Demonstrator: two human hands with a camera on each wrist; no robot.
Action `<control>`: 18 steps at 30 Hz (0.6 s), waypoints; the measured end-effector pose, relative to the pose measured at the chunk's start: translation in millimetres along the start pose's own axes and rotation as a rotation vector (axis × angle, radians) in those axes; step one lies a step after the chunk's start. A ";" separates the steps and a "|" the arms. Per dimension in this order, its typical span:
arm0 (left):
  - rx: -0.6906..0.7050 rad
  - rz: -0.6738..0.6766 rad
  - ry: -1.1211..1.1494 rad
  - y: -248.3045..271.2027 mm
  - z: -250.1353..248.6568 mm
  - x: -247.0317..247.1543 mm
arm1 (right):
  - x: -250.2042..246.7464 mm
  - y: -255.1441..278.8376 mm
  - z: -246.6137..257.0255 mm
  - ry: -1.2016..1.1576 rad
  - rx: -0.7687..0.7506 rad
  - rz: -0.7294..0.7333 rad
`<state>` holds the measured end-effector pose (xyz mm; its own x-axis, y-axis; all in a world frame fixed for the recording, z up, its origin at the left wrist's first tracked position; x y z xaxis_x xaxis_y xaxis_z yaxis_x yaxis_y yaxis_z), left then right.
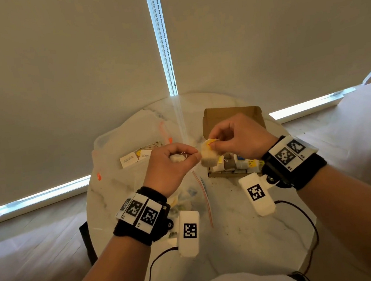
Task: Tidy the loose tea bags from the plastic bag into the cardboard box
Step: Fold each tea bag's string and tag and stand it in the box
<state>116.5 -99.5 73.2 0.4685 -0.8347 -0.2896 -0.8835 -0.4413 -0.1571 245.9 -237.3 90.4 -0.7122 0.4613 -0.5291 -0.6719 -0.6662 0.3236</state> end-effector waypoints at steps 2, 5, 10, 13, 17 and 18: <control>-0.034 -0.022 0.023 0.4 3.2 -2.4 | -12.0 -12.2 -18.4 0.063 0.049 -0.053; -0.062 -0.047 0.046 -0.1 7.4 -4.2 | -41.3 -33.5 -54.1 0.101 0.157 -0.167; -0.098 -0.060 0.045 -2.6 15.8 -0.7 | -68.2 -61.1 -115.0 0.206 0.316 -0.269; -0.158 -0.074 0.059 -4.7 24.9 3.4 | -54.8 -71.3 -147.8 0.300 0.398 -0.236; -0.239 -0.097 0.074 -7.8 35.2 5.2 | -30.6 -77.6 -186.6 0.330 0.569 -0.076; -0.260 -0.102 0.083 -8.4 37.0 5.5 | -26.0 -78.3 -193.9 0.332 0.609 -0.029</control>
<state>126.7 -88.2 38.1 0.5624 -0.8011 -0.2049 -0.8082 -0.5849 0.0686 356.4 -310.8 -73.3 -0.6575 0.2051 -0.7250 -0.7533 -0.1644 0.6368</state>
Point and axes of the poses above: each hand's wrist, its own y-axis away from the middle knuckle, its own x-axis out of the palm, z = x × y, the point moved 5 cm from there along -y, towards the middle knuckle, and after that the axes turned 12 degrees about x, right-handed, at the moved point
